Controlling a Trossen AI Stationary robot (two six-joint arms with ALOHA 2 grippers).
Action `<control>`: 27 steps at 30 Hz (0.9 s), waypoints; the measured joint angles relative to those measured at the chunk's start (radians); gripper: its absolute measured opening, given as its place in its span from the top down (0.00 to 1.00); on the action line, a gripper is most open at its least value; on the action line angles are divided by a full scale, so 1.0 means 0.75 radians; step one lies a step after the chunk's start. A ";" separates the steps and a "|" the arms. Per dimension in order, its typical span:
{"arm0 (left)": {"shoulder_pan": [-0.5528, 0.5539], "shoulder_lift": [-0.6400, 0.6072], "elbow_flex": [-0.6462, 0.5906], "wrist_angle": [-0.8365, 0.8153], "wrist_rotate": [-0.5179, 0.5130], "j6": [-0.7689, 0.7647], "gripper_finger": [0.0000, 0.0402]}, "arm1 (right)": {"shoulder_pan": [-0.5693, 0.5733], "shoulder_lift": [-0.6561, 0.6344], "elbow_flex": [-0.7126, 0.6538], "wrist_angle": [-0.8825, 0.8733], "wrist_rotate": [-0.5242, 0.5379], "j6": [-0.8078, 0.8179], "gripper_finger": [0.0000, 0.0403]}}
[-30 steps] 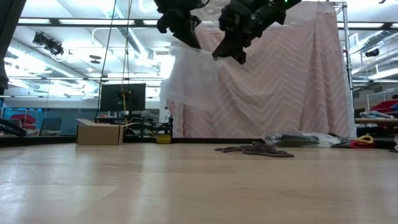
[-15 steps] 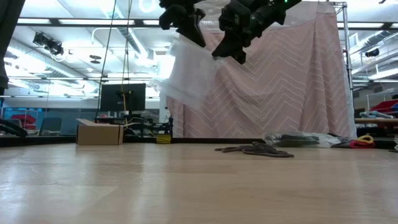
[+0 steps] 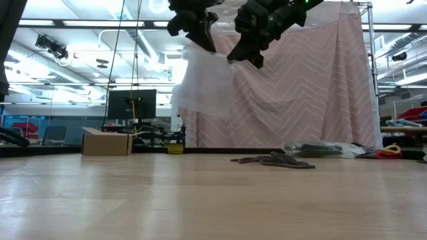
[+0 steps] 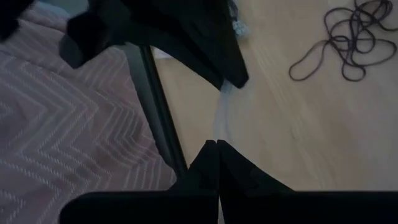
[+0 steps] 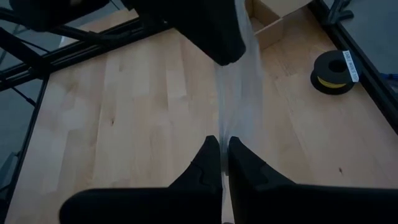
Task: Sort rubber bands
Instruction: Open the transparent zip bag
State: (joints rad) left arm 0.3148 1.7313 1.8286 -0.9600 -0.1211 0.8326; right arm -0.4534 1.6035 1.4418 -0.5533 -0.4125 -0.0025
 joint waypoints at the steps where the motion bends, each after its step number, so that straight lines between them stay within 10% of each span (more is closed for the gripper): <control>1: 0.004 0.000 0.000 -0.010 0.001 0.001 1.00 | 0.000 0.000 0.000 0.001 0.000 0.000 1.00; 27: 0.012 0.028 -0.096 -0.028 0.090 0.023 1.00 | -0.046 0.021 -0.001 0.143 -0.077 0.091 1.00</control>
State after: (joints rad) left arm 0.3241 1.7523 1.7569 -0.9811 -0.0536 0.8496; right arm -0.4881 1.6192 1.4414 -0.4461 -0.4703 0.0656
